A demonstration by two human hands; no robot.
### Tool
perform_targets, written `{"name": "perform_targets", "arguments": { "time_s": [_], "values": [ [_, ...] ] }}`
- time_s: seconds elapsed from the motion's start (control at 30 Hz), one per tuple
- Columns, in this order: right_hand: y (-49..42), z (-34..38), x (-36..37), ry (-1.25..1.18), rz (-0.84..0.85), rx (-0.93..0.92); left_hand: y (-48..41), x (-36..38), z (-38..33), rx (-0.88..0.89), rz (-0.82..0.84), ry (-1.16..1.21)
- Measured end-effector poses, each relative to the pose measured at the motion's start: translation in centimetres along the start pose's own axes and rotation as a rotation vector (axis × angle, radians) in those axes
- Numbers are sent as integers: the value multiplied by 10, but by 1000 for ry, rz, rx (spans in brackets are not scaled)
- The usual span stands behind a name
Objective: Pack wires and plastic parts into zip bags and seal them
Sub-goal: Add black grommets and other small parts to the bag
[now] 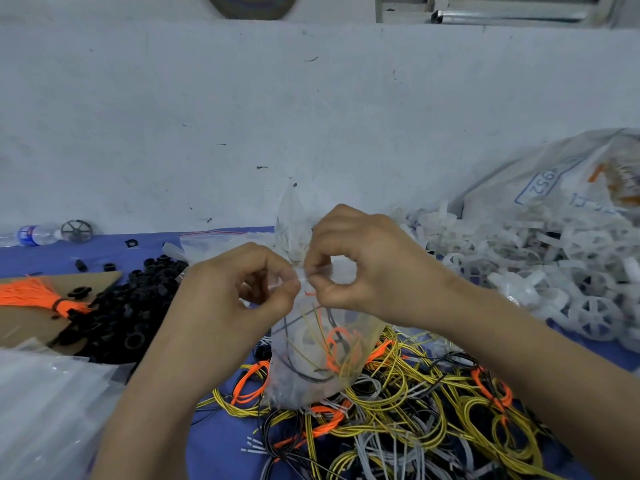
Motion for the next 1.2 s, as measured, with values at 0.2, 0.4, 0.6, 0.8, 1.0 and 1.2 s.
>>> {"name": "perform_targets", "arguments": {
  "time_s": [0.2, 0.4, 0.6, 0.8, 1.0, 1.2],
  "values": [
    [3, -5, -2, -129, -27, 70, -1, 7, -5, 63, 24, -12],
    [4, -8, -2, -262, 28, 178, -1, 8, 0, -5, 70, 91],
    [5, -11, -1, -330, 93, 243, 0, 10, 1, -55, 148, 147],
    [5, -7, -2, -290, 90, 211, 2, 8, 0, -49, 133, 144],
    [3, -1, -3, -227, 70, 132, 2, 8, -1, 1, 115, 84],
    [9, -8, -7, -101, 37, 86, -1, 7, 4, -7, 54, 63]
  ]
}}
Point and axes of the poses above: each hand's wrist, its own y-axis away from the middle knuckle, its own x-axis out of the palm, z = x × y, the point moved 6 cm from there along -y, towards the middle knuckle, and after that the axes turned 11 degrees about -x, right-handed, at the moved point
